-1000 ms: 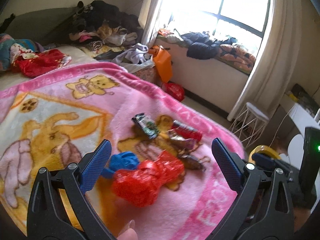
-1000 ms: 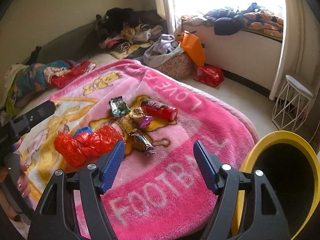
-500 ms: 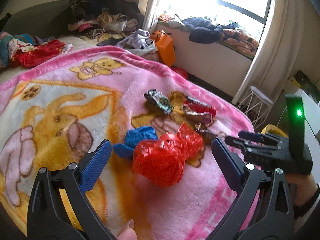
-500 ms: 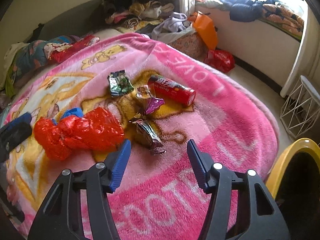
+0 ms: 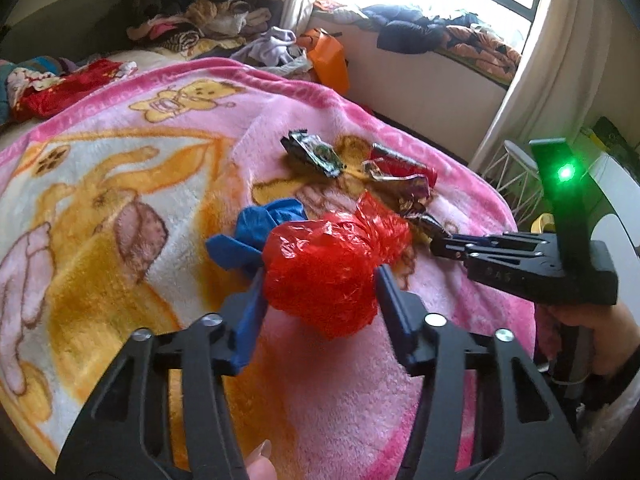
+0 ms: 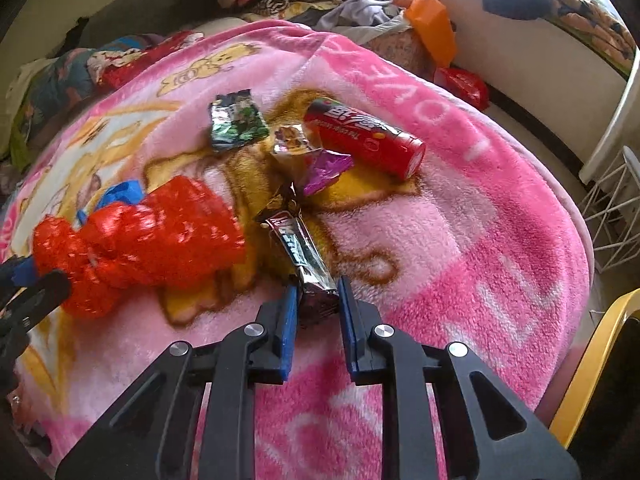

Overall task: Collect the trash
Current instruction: 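Grasp the red plastic bag with the left gripper while the right grasps a brown chocolate wrapper, then carry the red bag and chocolate wrapper in both grippers over the bin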

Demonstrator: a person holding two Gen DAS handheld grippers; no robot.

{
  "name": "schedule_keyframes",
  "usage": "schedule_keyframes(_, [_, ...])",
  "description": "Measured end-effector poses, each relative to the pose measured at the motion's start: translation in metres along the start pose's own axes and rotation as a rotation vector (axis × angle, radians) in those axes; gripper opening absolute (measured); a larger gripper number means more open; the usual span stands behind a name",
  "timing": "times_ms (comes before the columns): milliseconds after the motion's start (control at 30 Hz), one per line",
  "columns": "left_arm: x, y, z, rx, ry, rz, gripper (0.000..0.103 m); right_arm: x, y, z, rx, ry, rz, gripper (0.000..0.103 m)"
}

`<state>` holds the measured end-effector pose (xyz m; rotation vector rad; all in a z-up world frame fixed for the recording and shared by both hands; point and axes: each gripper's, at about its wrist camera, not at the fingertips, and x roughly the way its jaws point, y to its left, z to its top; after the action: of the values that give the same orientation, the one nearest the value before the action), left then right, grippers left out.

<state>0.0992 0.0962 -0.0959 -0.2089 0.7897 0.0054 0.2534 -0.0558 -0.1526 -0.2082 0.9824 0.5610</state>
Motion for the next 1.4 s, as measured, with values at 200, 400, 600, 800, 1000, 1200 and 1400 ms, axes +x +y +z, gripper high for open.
schedule_keyframes(200, [-0.003, -0.012, 0.001, 0.050, 0.001, -0.033, 0.018, -0.025, -0.004, -0.011, 0.031, -0.049, 0.015, 0.019])
schedule_keyframes(400, [-0.010, -0.030, 0.001, 0.096, -0.019, -0.070, 0.011, -0.051, -0.017, -0.024, 0.078, -0.100, 0.015, 0.019])
schedule_keyframes(600, [-0.019, -0.045, 0.007, 0.118, -0.049, -0.091, 0.009, -0.065, -0.020, -0.037, 0.093, -0.124, -0.006, 0.019])
schedule_keyframes(800, [-0.029, -0.057, 0.014, 0.117, -0.083, -0.116, 0.008, -0.088, -0.025, -0.047, 0.112, -0.166, -0.006, 0.019])
schedule_keyframes(1000, [-0.037, -0.069, 0.018, 0.124, -0.108, -0.139, 0.008, -0.110, -0.034, -0.051, 0.136, -0.209, -0.009, 0.019])
schedule_keyframes(1200, [-0.043, -0.080, 0.021, 0.130, -0.124, -0.162, 0.008, -0.125, -0.046, -0.055, 0.179, -0.240, -0.024, 0.019])
schedule_keyframes(1400, [-0.048, -0.092, 0.025, 0.138, -0.142, -0.185, 0.008, -0.140, -0.060, -0.060, 0.226, -0.270, -0.044, 0.019])
